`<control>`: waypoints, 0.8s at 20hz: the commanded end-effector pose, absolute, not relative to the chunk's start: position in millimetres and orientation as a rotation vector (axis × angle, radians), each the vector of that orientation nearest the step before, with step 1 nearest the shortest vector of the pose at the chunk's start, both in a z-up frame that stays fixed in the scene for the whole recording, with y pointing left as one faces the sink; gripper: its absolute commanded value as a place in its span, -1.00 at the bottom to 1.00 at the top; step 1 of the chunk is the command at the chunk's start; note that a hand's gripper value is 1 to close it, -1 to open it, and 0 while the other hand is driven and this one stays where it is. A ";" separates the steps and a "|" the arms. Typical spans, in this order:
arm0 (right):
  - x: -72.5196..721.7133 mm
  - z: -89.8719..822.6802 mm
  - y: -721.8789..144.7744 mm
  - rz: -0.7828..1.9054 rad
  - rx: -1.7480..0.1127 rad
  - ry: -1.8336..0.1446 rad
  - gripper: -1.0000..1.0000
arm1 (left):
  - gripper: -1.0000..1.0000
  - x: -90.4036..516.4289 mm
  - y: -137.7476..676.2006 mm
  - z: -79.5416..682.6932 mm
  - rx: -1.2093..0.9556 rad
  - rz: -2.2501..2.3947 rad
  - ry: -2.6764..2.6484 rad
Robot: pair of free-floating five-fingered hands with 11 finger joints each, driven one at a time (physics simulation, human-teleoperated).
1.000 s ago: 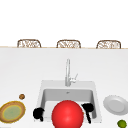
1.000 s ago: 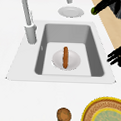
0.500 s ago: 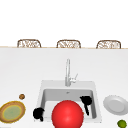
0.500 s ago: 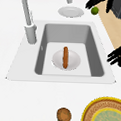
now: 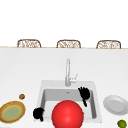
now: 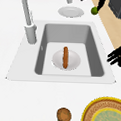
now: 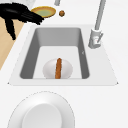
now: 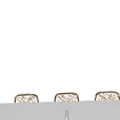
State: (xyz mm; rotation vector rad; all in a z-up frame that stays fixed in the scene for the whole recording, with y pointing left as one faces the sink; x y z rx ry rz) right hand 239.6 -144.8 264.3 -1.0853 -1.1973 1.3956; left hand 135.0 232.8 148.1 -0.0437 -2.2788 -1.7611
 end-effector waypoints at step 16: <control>371.4 292.8 -130.4 1.335 -1.186 -1.308 -1.00 | 0.00 135.0 232.8 148.1 -0.044 -1.761 -2.279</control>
